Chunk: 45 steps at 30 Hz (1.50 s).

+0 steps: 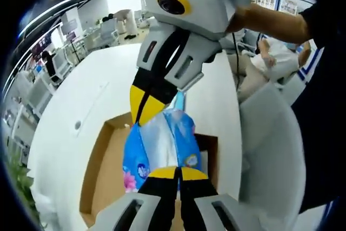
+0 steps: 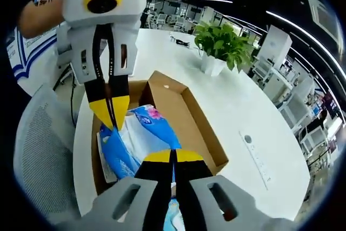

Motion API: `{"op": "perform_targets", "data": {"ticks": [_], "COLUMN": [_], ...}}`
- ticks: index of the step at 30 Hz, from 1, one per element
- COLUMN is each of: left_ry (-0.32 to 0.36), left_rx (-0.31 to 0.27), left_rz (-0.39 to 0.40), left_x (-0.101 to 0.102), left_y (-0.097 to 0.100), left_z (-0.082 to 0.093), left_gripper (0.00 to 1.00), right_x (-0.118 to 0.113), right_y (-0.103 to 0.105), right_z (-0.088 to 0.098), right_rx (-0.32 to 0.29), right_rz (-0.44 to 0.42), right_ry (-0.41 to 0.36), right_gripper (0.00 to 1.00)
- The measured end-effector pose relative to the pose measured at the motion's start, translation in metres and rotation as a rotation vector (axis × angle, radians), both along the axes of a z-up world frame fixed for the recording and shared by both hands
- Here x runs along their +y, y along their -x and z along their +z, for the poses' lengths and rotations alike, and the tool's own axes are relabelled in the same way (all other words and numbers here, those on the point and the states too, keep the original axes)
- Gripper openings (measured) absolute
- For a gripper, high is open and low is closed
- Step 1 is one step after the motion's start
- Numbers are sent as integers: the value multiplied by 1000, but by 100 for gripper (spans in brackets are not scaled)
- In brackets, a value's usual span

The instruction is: Operate the shoe box by opening the lid, removing the specified soft item, and placing it in the target area until the item is outside and the box remains undamaged.

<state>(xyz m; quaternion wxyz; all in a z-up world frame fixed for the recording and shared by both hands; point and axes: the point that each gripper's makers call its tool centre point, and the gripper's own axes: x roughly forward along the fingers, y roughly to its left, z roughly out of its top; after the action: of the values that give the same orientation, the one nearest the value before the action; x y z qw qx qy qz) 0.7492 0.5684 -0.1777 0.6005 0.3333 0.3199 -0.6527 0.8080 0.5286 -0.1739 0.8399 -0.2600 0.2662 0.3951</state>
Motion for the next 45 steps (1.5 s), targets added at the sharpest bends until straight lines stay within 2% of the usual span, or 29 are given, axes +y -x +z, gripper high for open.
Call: {"op": "perform_targets", "data": {"ticks": [11,17,31,45], "left_ry": [36,30,37,31], "left_rx": [2,-16,-5,-3], "left_rz": [-72,-125,-197,-260], "left_x": [-42,-65,-118,-161], "left_y": [11,16,24,30], "left_z": [10,10,3,-11], "left_gripper": [0,0,0,0], "right_x": [-44,-68,-130,-176], "right_y": [7,15,32,42], "right_z": [11,14,3,-12], "right_rx": [-16,-15,15,47], "right_rz": [-63,-97,-202,-259], "right_ry": [-3,0,11,33], "right_gripper": [0,0,0,0]}}
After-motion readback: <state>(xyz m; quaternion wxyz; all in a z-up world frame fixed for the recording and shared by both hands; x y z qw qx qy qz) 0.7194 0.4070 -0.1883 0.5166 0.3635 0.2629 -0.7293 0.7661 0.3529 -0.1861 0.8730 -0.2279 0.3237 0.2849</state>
